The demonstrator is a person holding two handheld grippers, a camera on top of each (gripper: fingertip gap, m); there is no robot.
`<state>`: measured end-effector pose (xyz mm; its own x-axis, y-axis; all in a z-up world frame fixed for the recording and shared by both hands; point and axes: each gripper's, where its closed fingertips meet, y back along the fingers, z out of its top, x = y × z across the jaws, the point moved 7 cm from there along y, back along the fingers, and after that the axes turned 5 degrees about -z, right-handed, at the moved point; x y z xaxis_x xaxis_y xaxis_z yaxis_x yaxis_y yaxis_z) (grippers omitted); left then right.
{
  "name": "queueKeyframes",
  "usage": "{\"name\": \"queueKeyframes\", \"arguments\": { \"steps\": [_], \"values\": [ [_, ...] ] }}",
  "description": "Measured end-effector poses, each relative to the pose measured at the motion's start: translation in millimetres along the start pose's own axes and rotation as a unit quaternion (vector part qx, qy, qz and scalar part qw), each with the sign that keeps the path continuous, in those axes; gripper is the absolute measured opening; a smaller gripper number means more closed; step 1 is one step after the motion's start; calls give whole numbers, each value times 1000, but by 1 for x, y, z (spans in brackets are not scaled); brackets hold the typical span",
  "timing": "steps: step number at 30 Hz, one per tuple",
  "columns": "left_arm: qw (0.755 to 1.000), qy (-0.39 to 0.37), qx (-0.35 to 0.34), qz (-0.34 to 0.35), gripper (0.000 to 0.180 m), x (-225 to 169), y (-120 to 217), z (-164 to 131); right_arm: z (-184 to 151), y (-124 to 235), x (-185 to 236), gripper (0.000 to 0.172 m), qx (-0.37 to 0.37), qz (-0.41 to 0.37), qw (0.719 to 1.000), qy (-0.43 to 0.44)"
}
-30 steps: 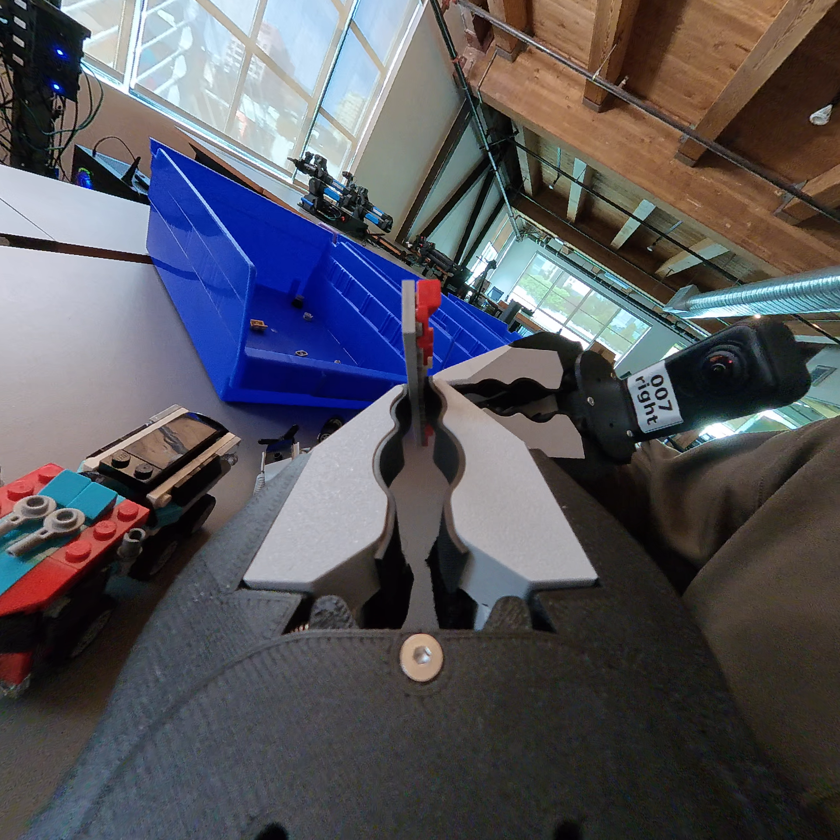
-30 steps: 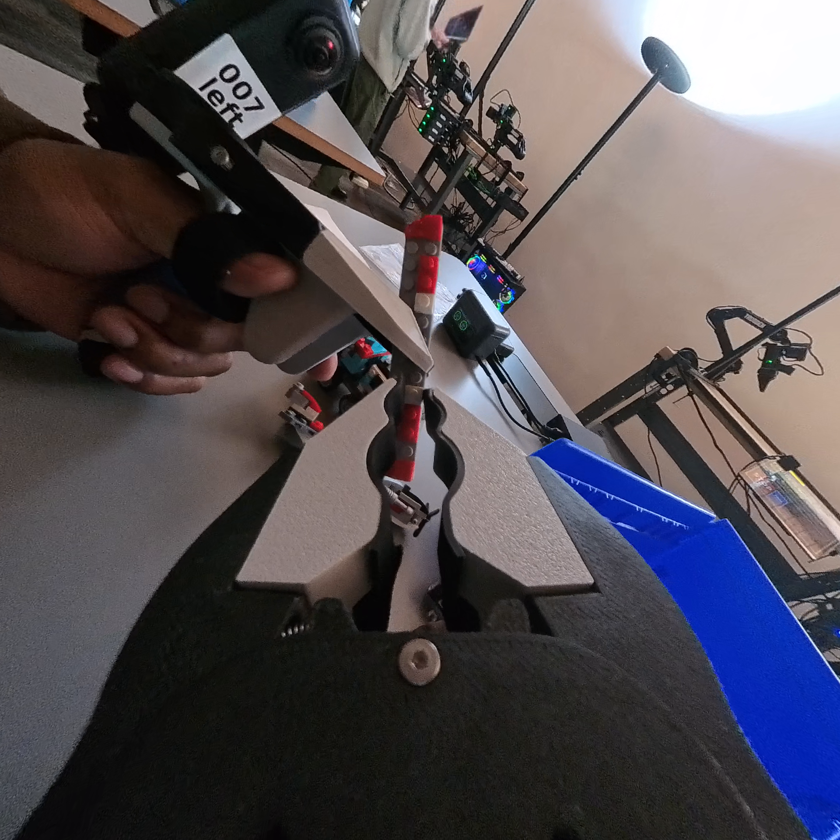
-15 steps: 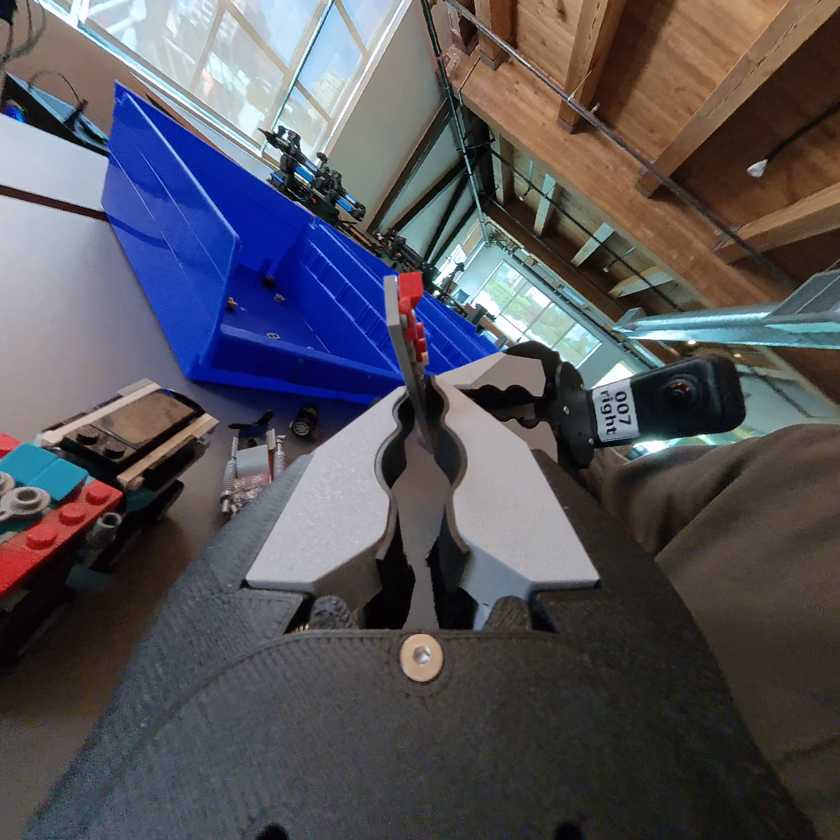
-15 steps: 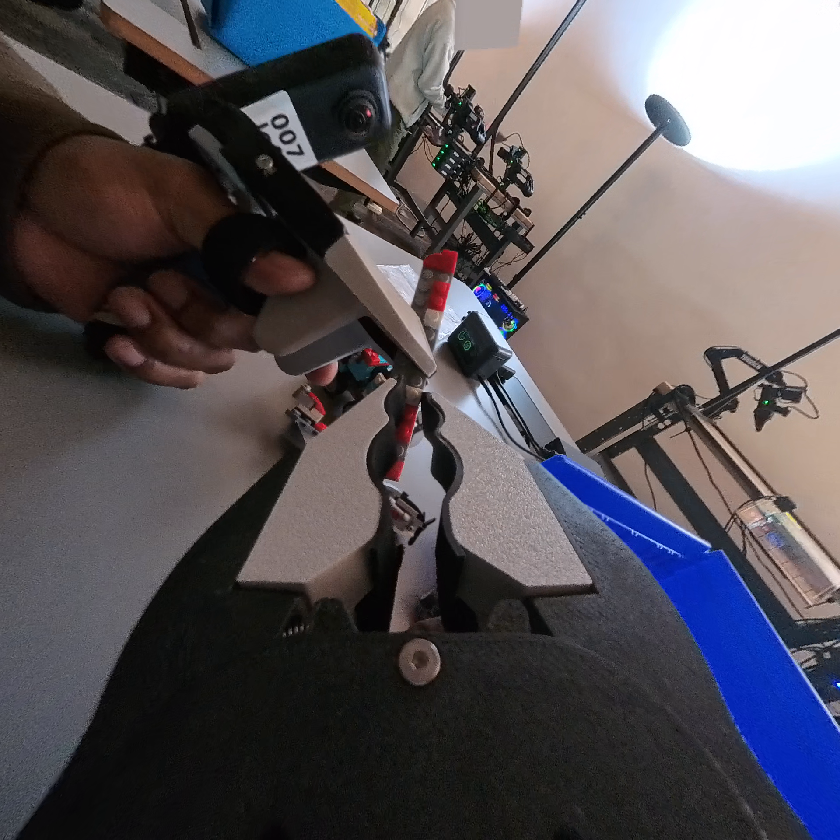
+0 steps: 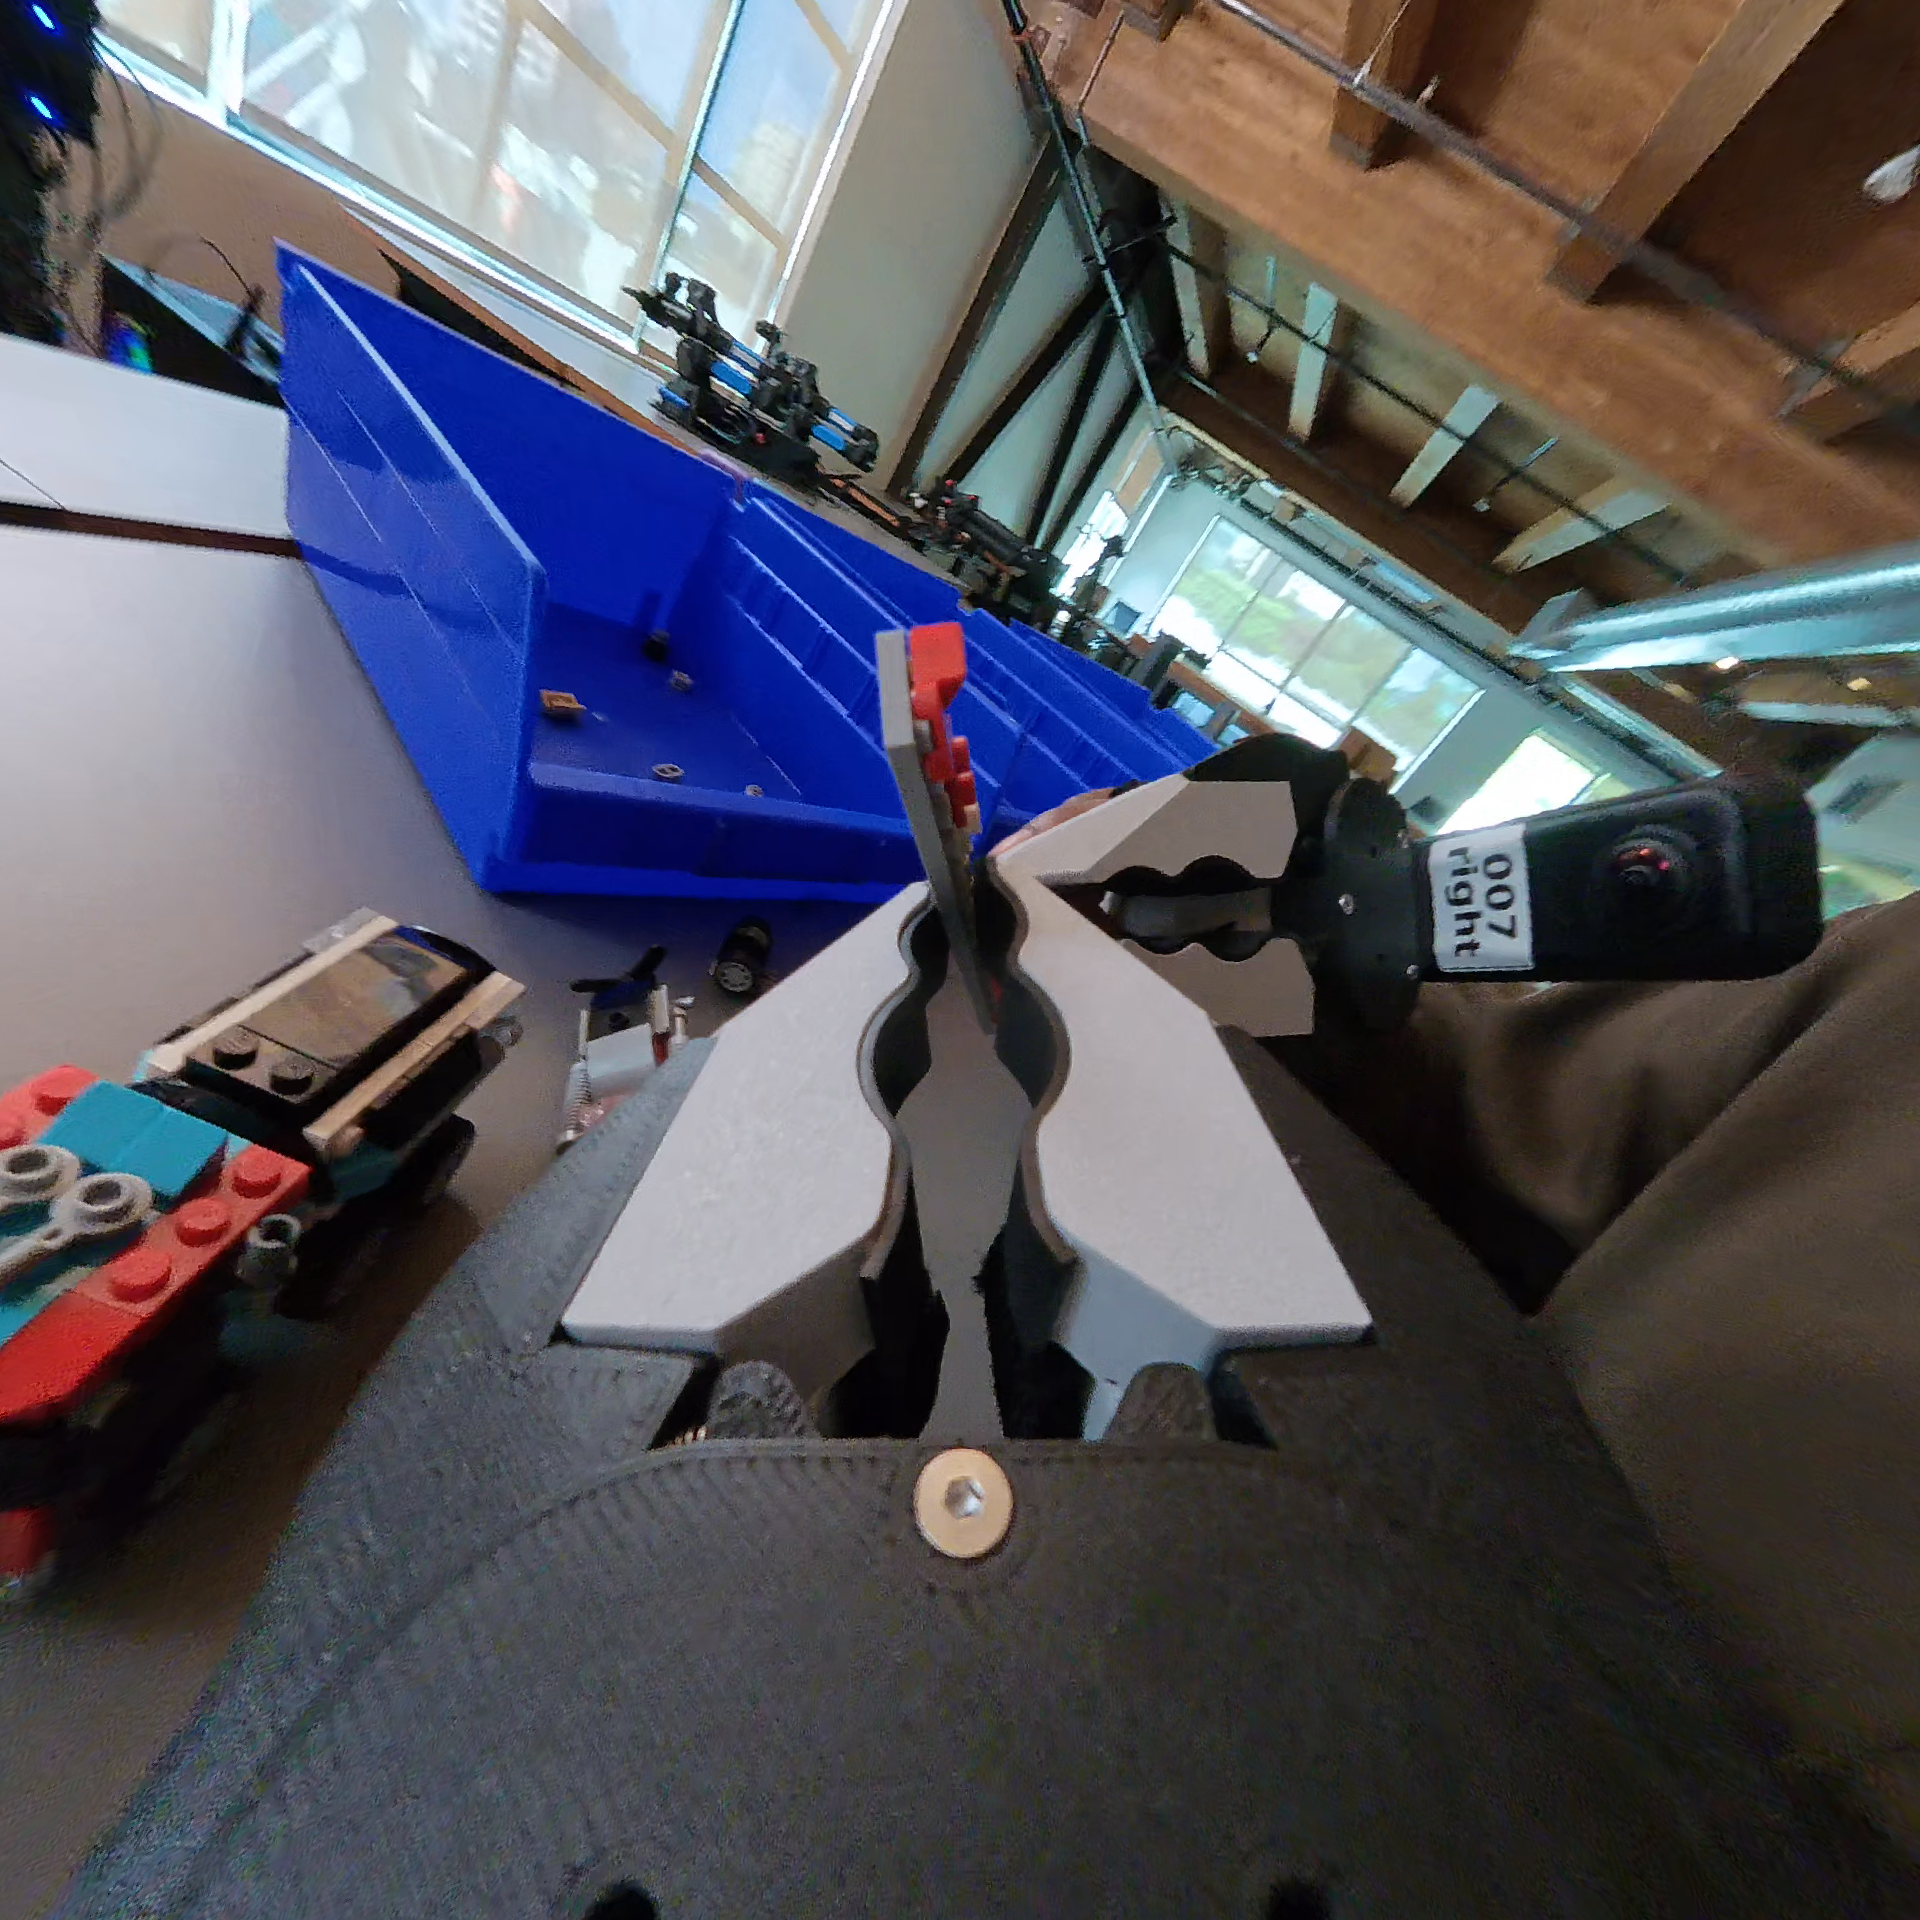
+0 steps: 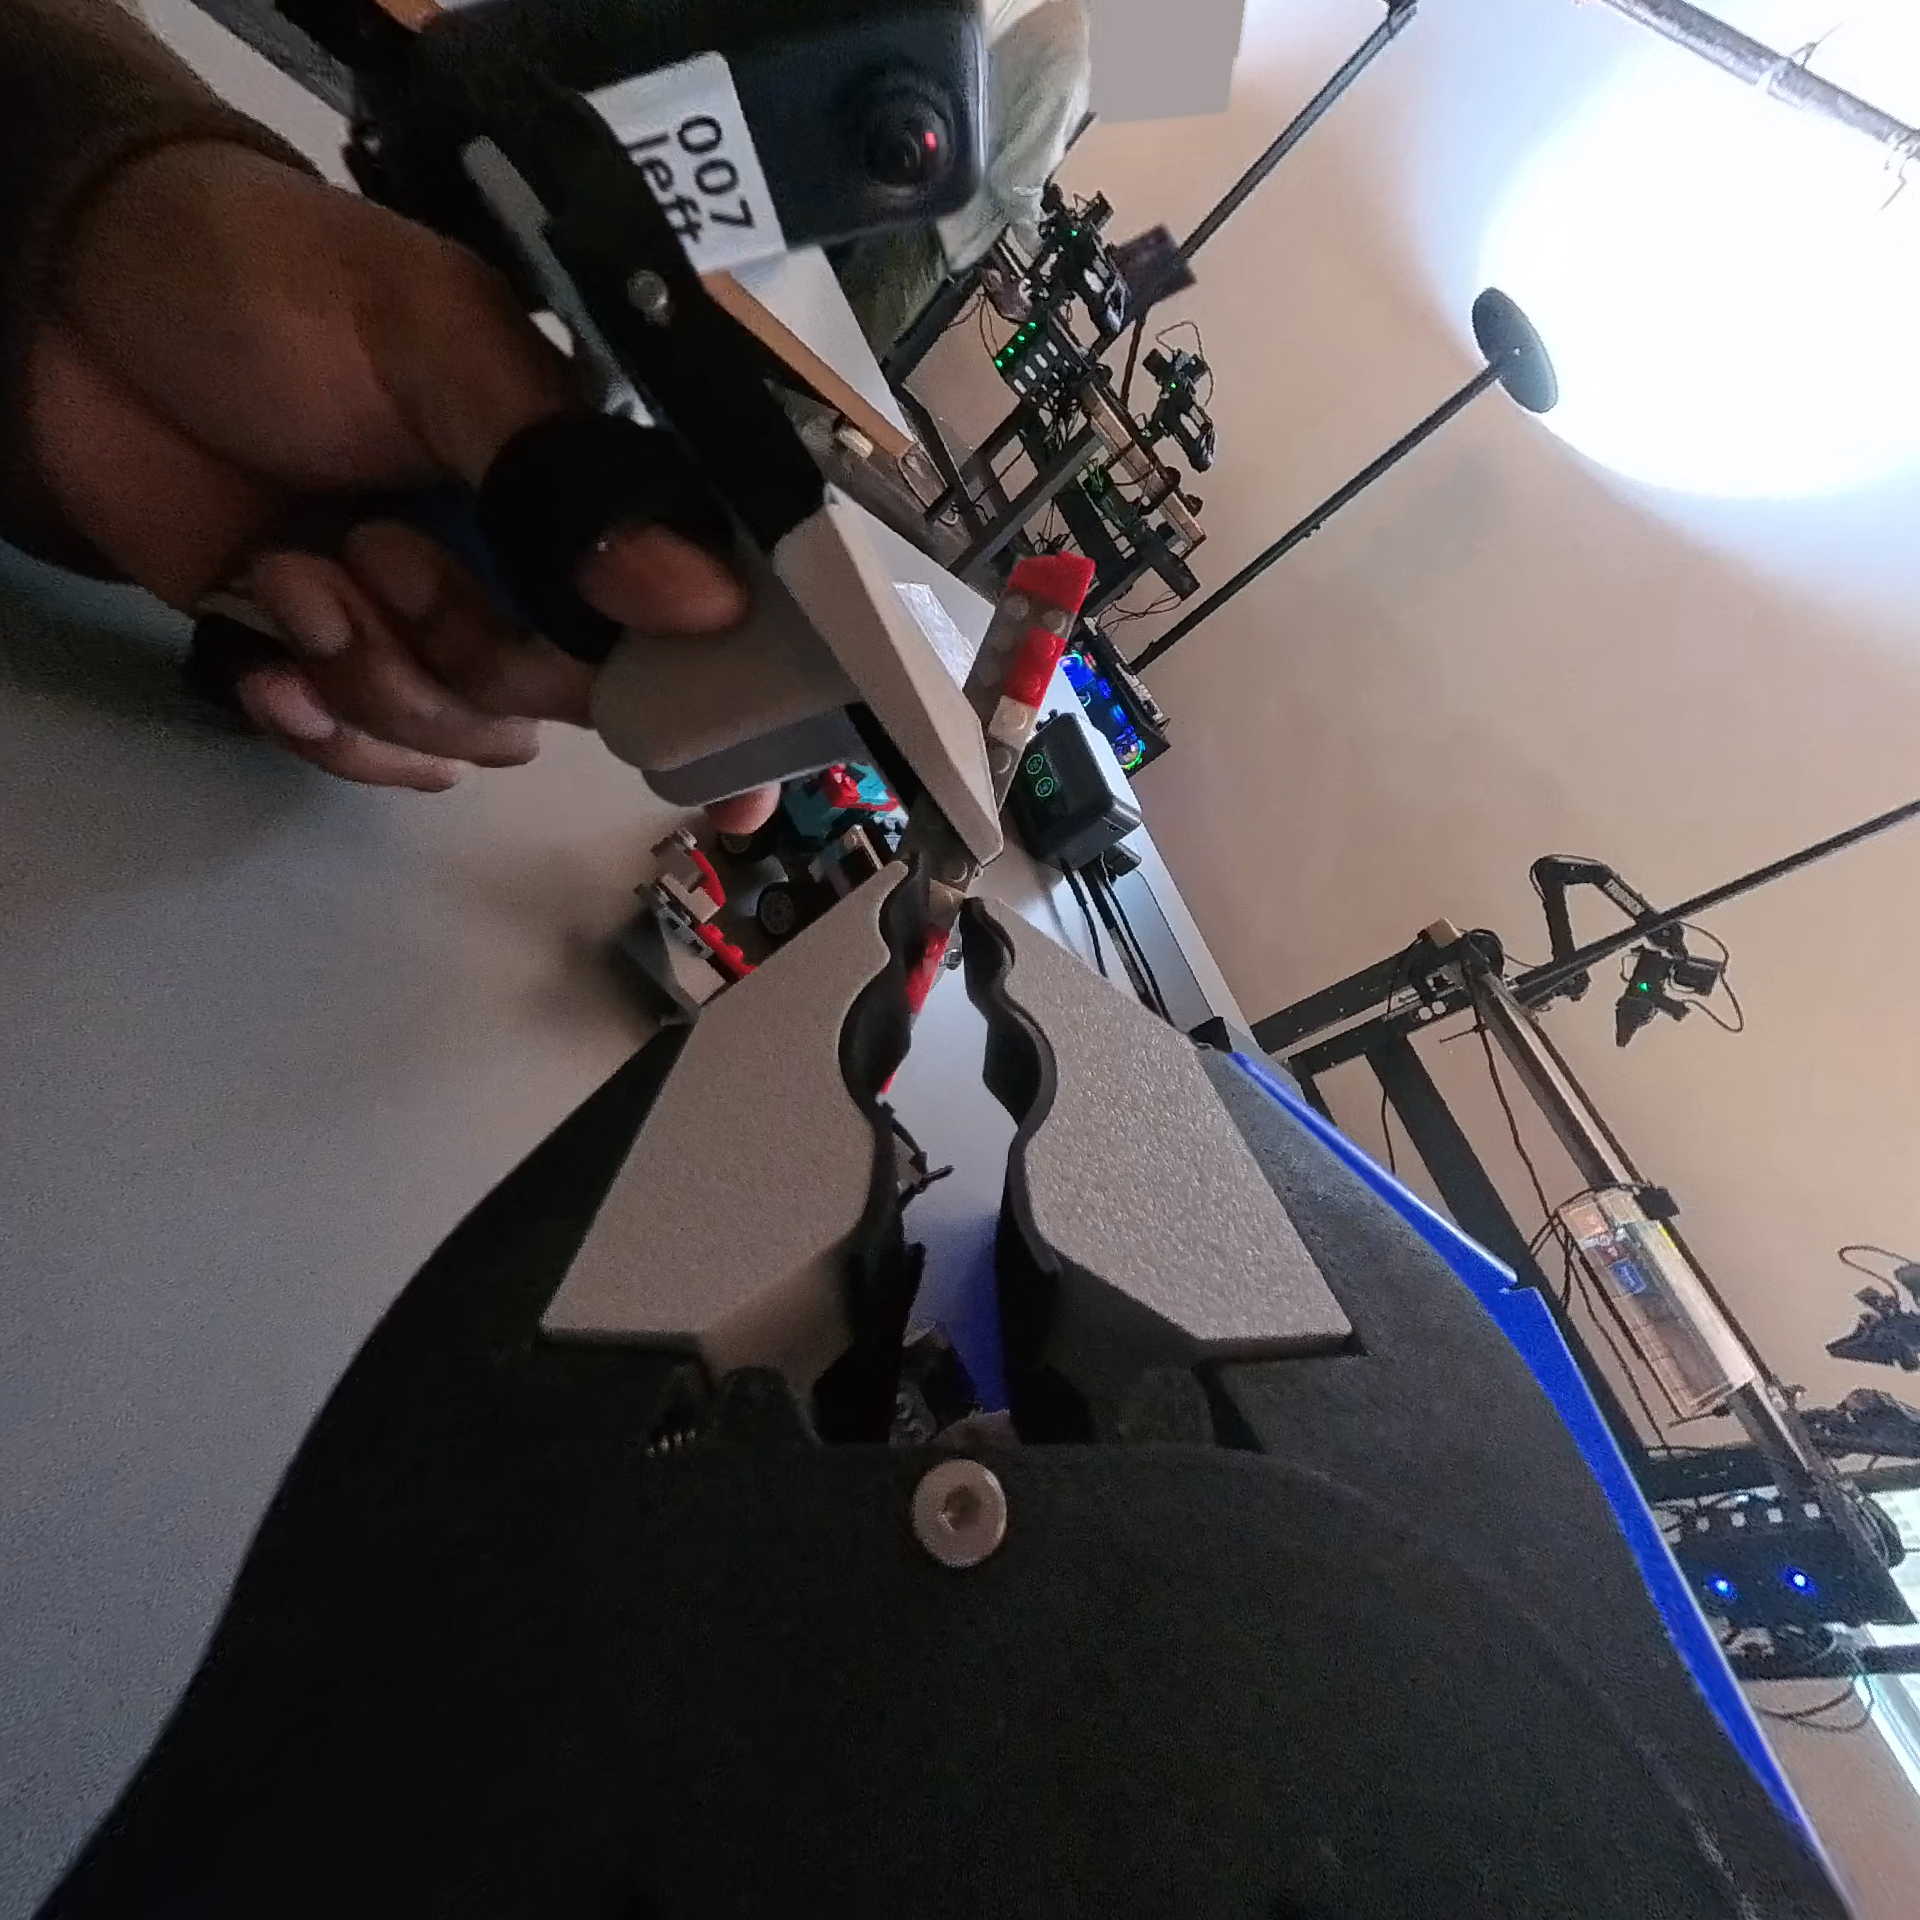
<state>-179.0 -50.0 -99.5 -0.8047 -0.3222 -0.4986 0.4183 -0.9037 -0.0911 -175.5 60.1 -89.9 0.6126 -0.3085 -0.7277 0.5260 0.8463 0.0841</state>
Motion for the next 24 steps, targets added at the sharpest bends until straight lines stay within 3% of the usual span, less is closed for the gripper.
{"name": "queueKeyframes", "arguments": {
  "steps": [13,24],
  "values": [
    [997,-65,-7,42,7,-3,0,-1,3,-5,1,8,61,-6,994,-94],
    [997,-72,0,36,6,-5,-1,-2,4,-2,0,8,81,4,991,-108]
  ]
}}
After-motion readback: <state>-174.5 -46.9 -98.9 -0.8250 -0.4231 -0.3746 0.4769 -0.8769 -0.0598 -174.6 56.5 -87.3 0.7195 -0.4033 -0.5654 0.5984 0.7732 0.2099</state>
